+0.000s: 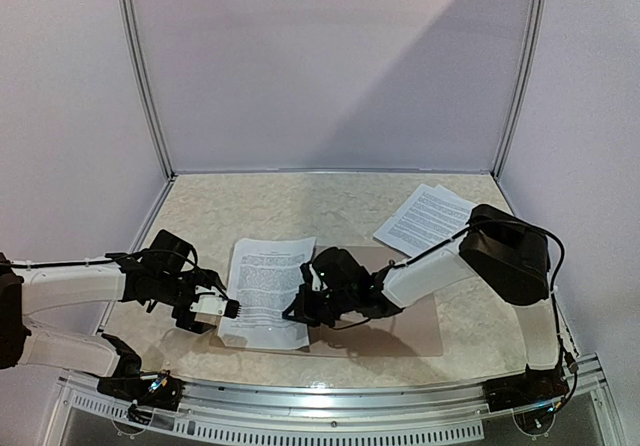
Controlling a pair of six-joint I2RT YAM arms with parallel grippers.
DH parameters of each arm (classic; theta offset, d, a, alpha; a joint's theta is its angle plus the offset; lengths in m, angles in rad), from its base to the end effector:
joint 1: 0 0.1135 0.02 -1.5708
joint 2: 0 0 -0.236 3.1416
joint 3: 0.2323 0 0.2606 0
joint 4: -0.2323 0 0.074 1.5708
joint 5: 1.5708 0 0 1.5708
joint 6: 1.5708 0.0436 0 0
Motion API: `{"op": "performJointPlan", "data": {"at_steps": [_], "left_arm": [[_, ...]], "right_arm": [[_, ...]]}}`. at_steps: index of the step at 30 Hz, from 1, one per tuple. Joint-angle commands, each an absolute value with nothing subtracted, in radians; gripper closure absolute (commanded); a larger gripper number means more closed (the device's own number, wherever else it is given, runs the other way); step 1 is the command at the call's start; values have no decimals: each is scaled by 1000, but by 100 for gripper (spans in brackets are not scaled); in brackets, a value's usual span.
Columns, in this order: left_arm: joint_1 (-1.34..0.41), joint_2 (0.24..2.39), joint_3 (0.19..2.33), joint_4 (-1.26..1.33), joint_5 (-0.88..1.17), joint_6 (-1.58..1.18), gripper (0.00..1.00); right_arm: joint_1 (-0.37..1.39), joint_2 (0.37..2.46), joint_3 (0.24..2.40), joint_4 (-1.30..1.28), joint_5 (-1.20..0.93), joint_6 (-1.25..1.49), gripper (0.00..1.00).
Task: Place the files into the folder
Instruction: Insert the folder to form pockets on the folder.
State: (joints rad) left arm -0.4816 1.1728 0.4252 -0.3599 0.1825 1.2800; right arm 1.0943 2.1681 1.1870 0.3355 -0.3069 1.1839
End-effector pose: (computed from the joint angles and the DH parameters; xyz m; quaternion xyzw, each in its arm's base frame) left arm 0.1803 -0.1031 0.0981 0.7608 0.6008 0.0071 0.2451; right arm 0.1882 0.3934 0.0617 -0.0285 0.8865 0.4578 0.0603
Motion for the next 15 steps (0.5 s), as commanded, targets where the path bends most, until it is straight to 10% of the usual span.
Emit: {"op": "performJointPlan", "data": {"at_steps": [1,9,15], "left_arm": [[-498,1241,349,-509,139,1299,8],[-482,1242,352,-530,130,1307,7],[-477,1166,330,-567,69,1349,7]], "right_arm": [[1131,2198,1202,371,-262,1228,100],[1138,2122,1131,373,-145,1237,100],[1138,2079,1122,268,-202,1206,73]]}}
